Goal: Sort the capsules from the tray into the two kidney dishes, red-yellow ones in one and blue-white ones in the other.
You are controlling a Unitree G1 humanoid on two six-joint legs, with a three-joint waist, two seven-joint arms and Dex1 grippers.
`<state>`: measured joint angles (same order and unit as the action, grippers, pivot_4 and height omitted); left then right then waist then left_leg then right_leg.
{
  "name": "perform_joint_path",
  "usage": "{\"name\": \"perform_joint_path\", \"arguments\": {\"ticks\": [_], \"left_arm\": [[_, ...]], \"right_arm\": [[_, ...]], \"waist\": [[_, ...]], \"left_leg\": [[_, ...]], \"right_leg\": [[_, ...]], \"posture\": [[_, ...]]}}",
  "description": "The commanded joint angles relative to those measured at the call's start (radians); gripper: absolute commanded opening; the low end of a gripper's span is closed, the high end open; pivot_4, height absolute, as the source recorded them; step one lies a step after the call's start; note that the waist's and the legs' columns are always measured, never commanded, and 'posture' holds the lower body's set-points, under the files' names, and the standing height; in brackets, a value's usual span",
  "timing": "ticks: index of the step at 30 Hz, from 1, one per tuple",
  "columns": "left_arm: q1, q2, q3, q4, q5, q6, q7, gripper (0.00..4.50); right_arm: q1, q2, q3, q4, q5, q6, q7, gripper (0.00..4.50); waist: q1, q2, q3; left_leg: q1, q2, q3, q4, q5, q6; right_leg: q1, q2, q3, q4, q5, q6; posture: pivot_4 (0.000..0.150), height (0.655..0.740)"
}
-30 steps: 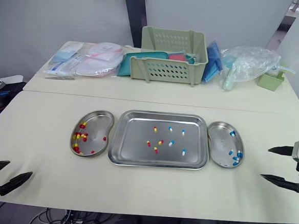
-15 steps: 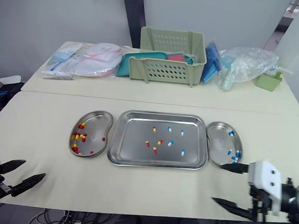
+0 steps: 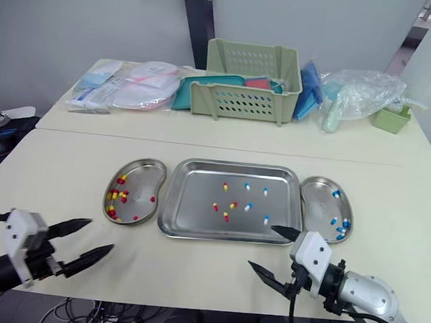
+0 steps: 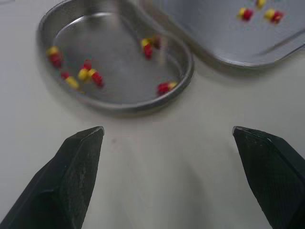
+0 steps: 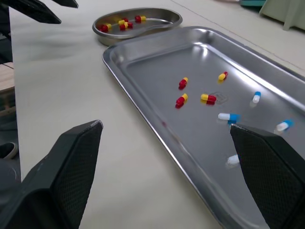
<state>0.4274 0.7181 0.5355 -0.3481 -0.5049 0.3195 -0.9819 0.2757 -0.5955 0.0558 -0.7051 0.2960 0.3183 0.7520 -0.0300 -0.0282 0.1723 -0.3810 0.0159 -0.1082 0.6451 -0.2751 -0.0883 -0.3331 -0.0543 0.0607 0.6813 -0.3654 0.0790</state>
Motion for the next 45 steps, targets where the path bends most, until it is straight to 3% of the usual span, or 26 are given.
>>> {"name": "perform_joint_path", "arguments": {"ticks": [1, 11, 16, 32, 45], "left_arm": [[-0.069, 0.005, -0.099, -0.084, -0.010, 0.009, 0.009, 4.49], [-0.377, 0.044, -0.377, 0.005, 0.052, 0.011, -0.045, 4.49], [-0.498, -0.003, -0.475, 0.069, 0.088, 0.017, -0.015, 3.34], [-0.783, -0.100, -0.681, 0.261, 0.246, 0.059, 0.052, 3.34], [-0.848, -0.145, -0.748, 0.386, 0.314, 0.065, 0.035, 3.34]], "right_arm": [[-0.005, 0.002, 0.017, -0.009, -0.022, -0.061, -0.005, 4.50], [0.008, -0.002, 0.030, 0.010, -0.029, -0.092, -0.008, 4.50], [0.013, 0.010, 0.046, 0.007, -0.039, -0.092, -0.025, 4.50], [0.080, 0.040, 0.085, 0.103, -0.095, -0.231, -0.042, 4.50], [0.117, 0.061, 0.092, 0.136, -0.111, -0.303, -0.050, 4.50]], "waist": [[-0.001, 0.001, 0.000], [-0.002, 0.002, 0.001], [-0.002, 0.002, 0.001], [-0.001, 0.002, 0.001], [-0.002, 0.002, 0.001]], "left_leg": [[0.000, 0.000, 0.000, 0.000, 0.000, 0.000], [0.000, -0.001, 0.000, 0.000, 0.000, 0.000], [0.000, -0.001, -0.001, 0.000, 0.000, 0.000], [0.000, -0.002, -0.001, 0.001, 0.000, 0.000], [0.000, -0.002, -0.001, 0.001, 0.000, 0.000]], "right_leg": [[0.000, 0.000, 0.000, 0.000, 0.000, 0.000], [0.000, 0.000, 0.000, 0.000, 0.000, 0.000], [-0.001, 0.000, 0.000, 0.000, 0.000, 0.000], [-0.001, 0.000, 0.000, 0.001, 0.000, 0.000], [-0.001, 0.000, 0.000, 0.001, 0.000, 0.000]], "posture": [[0.150, 0.7400], [0.150, 0.7400], [0.150, 0.7400], [0.150, 0.7400], [0.150, 0.7400]]}}
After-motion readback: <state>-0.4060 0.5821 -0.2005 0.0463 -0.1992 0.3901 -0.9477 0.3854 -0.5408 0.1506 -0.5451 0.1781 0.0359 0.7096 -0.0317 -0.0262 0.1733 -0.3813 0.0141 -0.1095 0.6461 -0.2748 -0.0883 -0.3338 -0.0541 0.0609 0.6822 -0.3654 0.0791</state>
